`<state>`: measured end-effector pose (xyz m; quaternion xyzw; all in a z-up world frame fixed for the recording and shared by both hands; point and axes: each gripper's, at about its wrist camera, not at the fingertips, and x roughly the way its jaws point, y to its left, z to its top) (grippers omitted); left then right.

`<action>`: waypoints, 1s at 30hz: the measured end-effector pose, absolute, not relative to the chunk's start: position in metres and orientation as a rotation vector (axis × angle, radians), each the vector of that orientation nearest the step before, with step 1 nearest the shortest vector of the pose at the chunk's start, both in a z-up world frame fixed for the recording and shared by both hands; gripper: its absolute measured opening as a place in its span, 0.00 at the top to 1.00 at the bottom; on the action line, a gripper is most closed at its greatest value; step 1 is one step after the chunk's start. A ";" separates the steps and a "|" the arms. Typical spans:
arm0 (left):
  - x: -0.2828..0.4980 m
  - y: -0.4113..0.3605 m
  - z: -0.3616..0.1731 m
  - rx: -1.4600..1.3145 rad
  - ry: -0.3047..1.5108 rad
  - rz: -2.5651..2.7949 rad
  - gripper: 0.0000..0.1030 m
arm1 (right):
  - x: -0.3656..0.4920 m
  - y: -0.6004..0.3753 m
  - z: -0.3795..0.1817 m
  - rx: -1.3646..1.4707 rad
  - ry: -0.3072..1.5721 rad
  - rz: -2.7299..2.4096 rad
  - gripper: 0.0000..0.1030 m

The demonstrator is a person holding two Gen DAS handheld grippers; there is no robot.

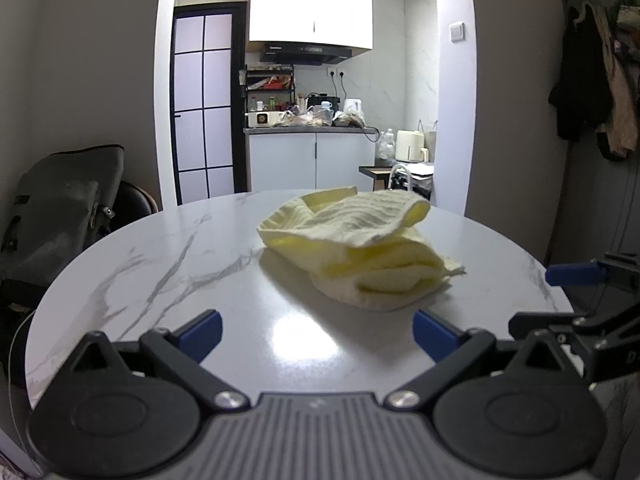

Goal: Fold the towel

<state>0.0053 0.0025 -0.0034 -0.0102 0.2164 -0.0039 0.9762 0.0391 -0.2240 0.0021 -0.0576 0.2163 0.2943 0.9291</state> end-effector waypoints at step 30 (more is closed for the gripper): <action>0.000 -0.003 0.000 0.005 0.426 -0.004 0.00 | 0.044 -0.213 -0.001 -0.132 0.454 0.599 0.08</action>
